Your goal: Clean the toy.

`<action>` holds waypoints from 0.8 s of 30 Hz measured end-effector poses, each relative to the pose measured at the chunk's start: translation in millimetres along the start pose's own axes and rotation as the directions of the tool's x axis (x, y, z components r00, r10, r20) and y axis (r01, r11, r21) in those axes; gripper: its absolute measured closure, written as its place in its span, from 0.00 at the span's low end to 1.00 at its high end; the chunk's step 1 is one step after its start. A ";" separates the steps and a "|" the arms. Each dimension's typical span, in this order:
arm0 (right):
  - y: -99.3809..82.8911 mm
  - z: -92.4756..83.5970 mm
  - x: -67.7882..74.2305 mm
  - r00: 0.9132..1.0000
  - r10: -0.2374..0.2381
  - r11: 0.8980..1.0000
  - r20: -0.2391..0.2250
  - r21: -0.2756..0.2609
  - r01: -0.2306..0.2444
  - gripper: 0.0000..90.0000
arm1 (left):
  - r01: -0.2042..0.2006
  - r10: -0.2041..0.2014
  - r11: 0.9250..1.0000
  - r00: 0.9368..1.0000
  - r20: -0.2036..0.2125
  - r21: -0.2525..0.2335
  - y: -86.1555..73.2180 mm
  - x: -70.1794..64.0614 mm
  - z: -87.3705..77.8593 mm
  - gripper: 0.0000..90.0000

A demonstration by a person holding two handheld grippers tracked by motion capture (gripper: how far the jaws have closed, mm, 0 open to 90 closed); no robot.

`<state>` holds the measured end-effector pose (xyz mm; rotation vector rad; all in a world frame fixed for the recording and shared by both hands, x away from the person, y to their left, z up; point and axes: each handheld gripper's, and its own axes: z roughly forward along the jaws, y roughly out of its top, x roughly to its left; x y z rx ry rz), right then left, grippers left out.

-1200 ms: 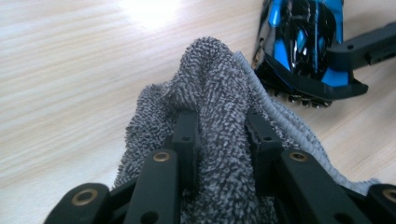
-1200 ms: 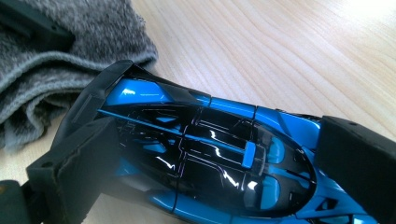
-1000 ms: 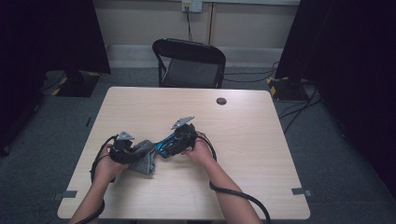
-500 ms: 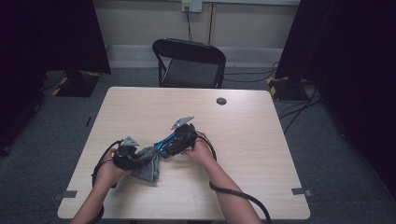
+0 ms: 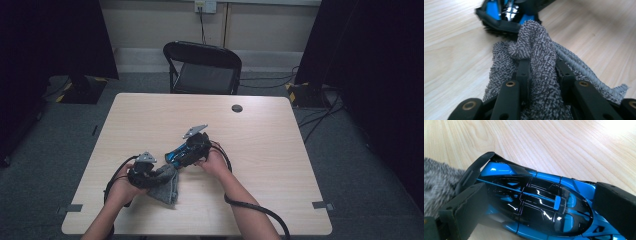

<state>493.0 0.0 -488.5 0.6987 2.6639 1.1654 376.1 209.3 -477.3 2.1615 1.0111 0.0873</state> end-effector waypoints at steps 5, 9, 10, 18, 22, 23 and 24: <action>0.2 -0.1 0.0 1.000 0.002 1.000 -0.001 0.003 -0.002 0.00 | -0.029 0.028 1.000 0.999 0.043 0.013 3.9 -9.8 3.6 0.77; -0.1 -0.1 -0.4 1.000 0.001 1.000 0.000 0.000 -0.001 0.00 | -0.054 0.054 0.998 0.997 0.053 -0.011 9.0 -14.5 -2.0 0.77; -0.3 -0.2 -0.7 1.000 0.003 1.000 -0.002 -0.001 -0.003 0.00 | -0.055 0.056 0.998 0.997 0.054 -0.018 9.9 -14.3 -4.3 0.77; -0.8 -0.6 -1.4 1.000 0.008 1.000 -0.001 -0.003 -0.008 0.00 | -0.010 0.010 0.996 1.000 -0.002 -0.091 7.2 6.9 -37.3 0.76; -1.1 -0.6 -1.4 1.000 0.008 1.000 -0.001 -0.006 -0.008 0.00 | 0.032 -0.040 0.993 0.997 -0.070 -0.113 -0.3 24.8 -50.1 0.75; -1.0 -0.6 -1.5 1.000 0.007 1.000 -0.001 -0.005 -0.007 0.00 | 0.042 -0.052 0.992 0.995 -0.089 -0.120 -2.0 27.4 -50.9 0.75; -0.9 -0.6 -1.5 1.000 0.007 1.000 0.000 -0.003 -0.007 0.00 | 0.043 -0.056 0.992 0.992 -0.113 -0.116 -4.2 30.8 -51.4 0.75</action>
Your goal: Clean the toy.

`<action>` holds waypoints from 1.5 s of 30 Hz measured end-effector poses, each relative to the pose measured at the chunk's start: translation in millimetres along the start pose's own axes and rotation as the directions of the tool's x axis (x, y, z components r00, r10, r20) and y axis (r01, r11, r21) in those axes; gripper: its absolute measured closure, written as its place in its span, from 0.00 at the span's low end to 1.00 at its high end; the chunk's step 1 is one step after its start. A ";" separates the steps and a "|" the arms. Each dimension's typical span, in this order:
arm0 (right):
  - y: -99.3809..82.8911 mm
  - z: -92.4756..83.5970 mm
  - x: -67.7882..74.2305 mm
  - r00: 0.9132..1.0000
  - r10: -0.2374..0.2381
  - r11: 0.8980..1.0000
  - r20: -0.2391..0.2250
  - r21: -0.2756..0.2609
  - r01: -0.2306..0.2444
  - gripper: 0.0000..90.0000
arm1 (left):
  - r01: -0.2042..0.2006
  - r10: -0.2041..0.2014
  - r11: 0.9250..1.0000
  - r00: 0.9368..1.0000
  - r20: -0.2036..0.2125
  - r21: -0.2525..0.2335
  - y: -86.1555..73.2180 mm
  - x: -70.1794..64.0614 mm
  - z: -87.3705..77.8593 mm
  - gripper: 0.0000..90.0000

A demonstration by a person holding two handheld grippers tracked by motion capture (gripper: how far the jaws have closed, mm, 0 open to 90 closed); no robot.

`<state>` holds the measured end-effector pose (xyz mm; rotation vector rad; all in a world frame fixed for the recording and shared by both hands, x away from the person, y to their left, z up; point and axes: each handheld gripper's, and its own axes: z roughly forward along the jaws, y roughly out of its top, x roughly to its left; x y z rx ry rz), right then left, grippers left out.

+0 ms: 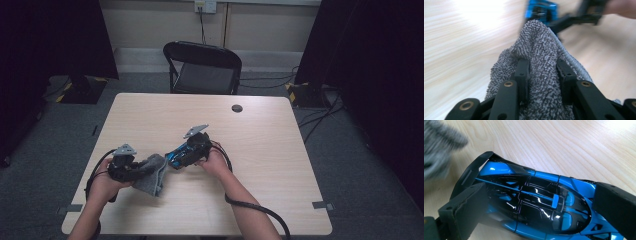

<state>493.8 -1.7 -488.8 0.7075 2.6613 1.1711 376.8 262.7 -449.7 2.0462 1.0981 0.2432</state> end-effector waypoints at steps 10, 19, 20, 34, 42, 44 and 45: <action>0.1 -0.1 0.1 1.000 0.001 1.000 0.000 0.001 -0.001 0.00 | 0.014 -0.014 1.000 0.996 -0.090 -0.009 -11.2 25.6 0.7 0.62; 1.2 0.0 0.2 1.000 0.000 1.000 -0.001 0.011 0.000 0.00 | -0.072 0.067 0.997 0.993 -0.102 -0.040 -10.1 25.2 -9.9 0.41; 1.3 0.1 0.1 1.000 0.000 1.000 -0.001 0.011 0.000 0.00 | -0.066 0.062 0.997 0.994 -0.091 -0.035 -12.1 25.1 -10.1 0.42; 2.0 0.1 0.0 1.000 -0.002 1.000 -0.001 0.017 0.002 0.00 | 0.031 -0.023 0.998 0.988 -0.154 0.050 -37.1 25.0 -1.7 0.39; 1.7 0.1 0.1 1.000 -0.001 1.000 -0.001 0.014 0.001 0.00 | -0.015 0.028 0.997 0.986 -0.161 0.079 -36.2 20.0 7.9 0.29; 1.1 0.0 0.2 1.000 -0.001 1.000 0.000 0.010 0.001 0.00 | -0.011 0.020 0.999 0.986 -0.166 0.052 -39.1 19.4 10.0 0.25; 1.0 0.0 0.3 1.000 -0.001 1.000 0.000 0.009 0.001 0.00 | -0.018 0.027 0.998 0.985 -0.168 0.053 -39.7 19.1 9.9 0.25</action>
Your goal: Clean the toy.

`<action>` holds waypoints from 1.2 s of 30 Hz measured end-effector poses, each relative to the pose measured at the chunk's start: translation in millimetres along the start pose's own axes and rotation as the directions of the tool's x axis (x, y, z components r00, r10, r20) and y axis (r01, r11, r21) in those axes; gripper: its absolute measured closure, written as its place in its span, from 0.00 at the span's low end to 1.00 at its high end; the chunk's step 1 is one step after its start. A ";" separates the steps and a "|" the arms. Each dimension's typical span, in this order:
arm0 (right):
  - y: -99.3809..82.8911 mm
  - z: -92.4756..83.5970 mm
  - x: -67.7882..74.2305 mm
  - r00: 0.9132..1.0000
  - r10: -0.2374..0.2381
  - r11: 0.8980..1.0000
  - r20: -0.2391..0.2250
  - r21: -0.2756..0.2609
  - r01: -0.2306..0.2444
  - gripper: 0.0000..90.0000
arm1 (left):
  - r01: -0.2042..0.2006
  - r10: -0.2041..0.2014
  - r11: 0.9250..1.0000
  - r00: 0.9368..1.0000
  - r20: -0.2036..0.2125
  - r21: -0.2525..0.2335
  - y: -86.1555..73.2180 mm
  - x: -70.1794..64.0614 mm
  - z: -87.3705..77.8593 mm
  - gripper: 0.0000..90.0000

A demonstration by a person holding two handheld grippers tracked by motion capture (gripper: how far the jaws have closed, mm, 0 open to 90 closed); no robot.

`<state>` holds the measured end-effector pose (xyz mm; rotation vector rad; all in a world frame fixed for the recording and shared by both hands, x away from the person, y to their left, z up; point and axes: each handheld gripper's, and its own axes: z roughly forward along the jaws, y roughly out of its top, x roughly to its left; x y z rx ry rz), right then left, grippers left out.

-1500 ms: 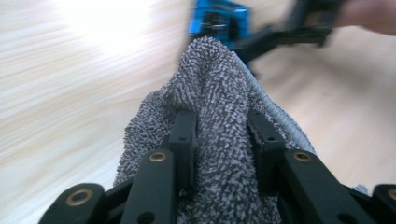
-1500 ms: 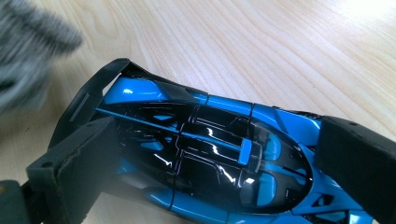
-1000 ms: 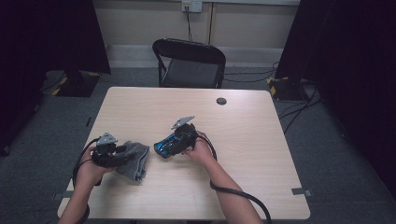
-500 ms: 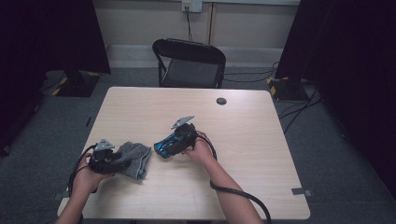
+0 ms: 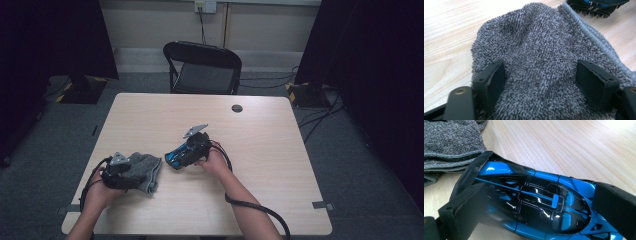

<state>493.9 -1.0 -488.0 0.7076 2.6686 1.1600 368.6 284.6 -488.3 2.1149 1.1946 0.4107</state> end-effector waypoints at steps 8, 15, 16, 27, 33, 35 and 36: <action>-0.8 -0.4 0.6 1.000 0.004 1.000 0.007 -0.004 -0.004 0.00 | 0.017 -0.017 0.996 1.000 -0.001 -0.085 -10.9 -0.7 3.4 0.21; -1.2 -0.7 1.0 1.000 0.006 1.000 0.010 -0.005 -0.006 0.00 | 0.058 -0.060 0.997 0.997 -0.053 -0.041 -3.7 -0.3 -0.6 0.57; -1.2 -0.7 1.0 1.000 0.007 1.000 0.010 -0.006 -0.007 0.00 | 0.055 -0.057 0.998 0.997 -0.061 -0.043 -3.4 -0.5 -0.5 0.62; -1.0 -0.5 0.5 1.000 0.008 1.000 0.006 -0.005 -0.007 0.00 | 0.110 -0.111 0.992 0.994 -0.019 -0.066 25.3 16.0 0.5 0.80; -2.1 -0.5 -1.2 1.000 0.016 1.000 0.003 -0.006 -0.016 0.00 | 0.173 -0.175 0.981 0.984 -0.013 -0.081 64.4 29.5 13.7 0.81; -4.0 -1.2 -3.4 1.000 0.024 1.000 -0.004 -0.016 -0.024 0.00 | 0.193 -0.195 0.977 0.981 -0.020 -0.087 79.1 32.4 21.8 0.81; -3.3 -1.5 -2.8 1.000 0.021 1.000 0.003 -0.012 -0.021 0.01 | 0.194 -0.196 0.977 0.980 -0.022 -0.084 86.3 33.4 25.9 0.81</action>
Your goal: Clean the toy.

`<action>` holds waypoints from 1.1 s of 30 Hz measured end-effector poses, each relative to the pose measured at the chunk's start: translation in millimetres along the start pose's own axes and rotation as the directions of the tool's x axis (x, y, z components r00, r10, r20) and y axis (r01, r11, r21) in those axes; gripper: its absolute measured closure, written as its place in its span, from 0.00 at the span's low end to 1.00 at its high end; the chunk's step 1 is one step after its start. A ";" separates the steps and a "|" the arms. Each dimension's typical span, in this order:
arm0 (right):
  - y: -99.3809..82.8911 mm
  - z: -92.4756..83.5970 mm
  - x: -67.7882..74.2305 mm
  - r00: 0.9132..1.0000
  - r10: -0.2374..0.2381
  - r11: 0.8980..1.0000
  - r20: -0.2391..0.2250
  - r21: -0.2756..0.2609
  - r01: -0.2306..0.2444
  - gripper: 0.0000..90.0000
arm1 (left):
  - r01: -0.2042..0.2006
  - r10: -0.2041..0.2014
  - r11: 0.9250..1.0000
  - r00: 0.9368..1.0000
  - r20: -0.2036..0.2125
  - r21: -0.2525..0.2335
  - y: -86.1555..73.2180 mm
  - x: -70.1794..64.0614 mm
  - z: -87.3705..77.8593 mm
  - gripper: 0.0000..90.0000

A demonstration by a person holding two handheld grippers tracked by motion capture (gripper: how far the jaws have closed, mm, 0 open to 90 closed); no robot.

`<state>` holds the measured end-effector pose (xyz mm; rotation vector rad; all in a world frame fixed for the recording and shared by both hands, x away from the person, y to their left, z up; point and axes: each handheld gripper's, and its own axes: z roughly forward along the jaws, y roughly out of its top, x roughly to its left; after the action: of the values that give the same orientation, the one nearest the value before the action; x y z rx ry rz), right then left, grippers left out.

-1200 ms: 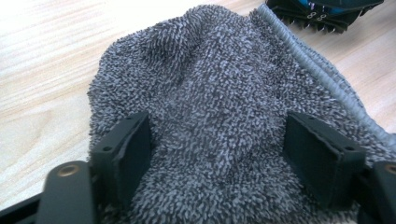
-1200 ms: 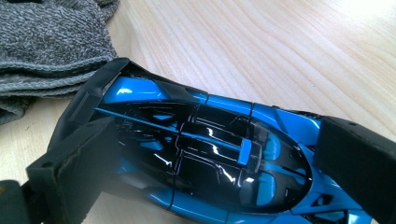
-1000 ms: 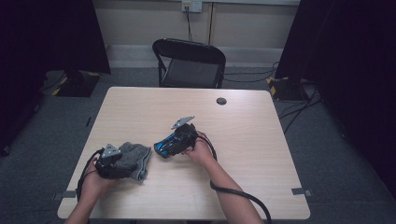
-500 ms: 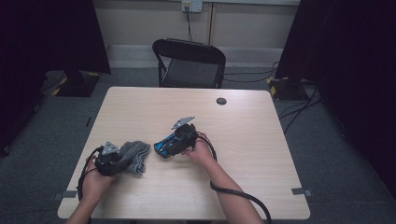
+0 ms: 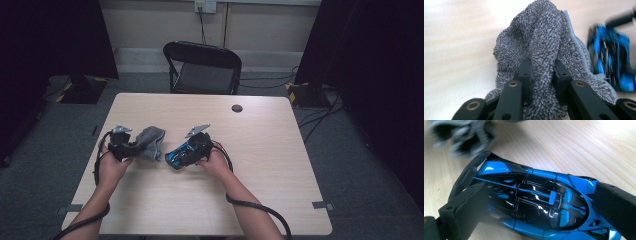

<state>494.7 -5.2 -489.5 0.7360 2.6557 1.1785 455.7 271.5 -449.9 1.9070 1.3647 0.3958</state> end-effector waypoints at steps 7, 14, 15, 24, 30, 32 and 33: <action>1.6 -0.1 -0.4 1.000 -0.001 1.000 -0.003 0.015 0.001 0.01 | 0.006 -0.006 0.999 1.000 -0.015 0.043 30.0 -12.1 37.5 0.81; 2.7 -0.3 -0.8 1.000 0.000 1.000 -0.002 0.026 0.000 0.01 | -0.006 0.007 0.998 1.000 -0.015 0.056 43.9 -32.5 62.1 0.81; 2.7 -0.3 -0.9 1.000 -0.001 1.000 -0.002 0.026 0.001 0.01 | -0.009 0.010 0.998 1.000 -0.018 0.055 44.7 -34.5 64.0 0.81; 2.6 -0.4 -0.4 1.000 -0.004 1.000 0.001 0.026 0.004 0.01 | -0.008 0.010 1.000 0.998 -0.062 0.028 56.1 -42.8 75.2 0.81; 2.5 -0.3 -1.4 1.000 0.000 1.000 -0.005 0.025 0.000 0.01 | 0.018 -0.017 1.000 0.995 -0.093 0.008 65.7 -48.6 93.7 0.80; 3.0 -0.2 -1.6 1.000 -0.003 1.000 -0.006 0.029 0.003 0.01 | -0.010 0.011 1.000 0.995 -0.102 0.015 64.1 -53.1 103.0 0.80; 3.3 -0.2 -1.5 1.000 -0.003 1.000 -0.006 0.031 0.003 0.01 | -0.005 0.007 1.000 0.996 -0.087 0.026 62.9 -54.9 107.7 0.80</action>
<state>497.2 -4.1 -487.0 0.7342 2.6854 1.1429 544.7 169.9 -468.2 1.9346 1.4271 0.4716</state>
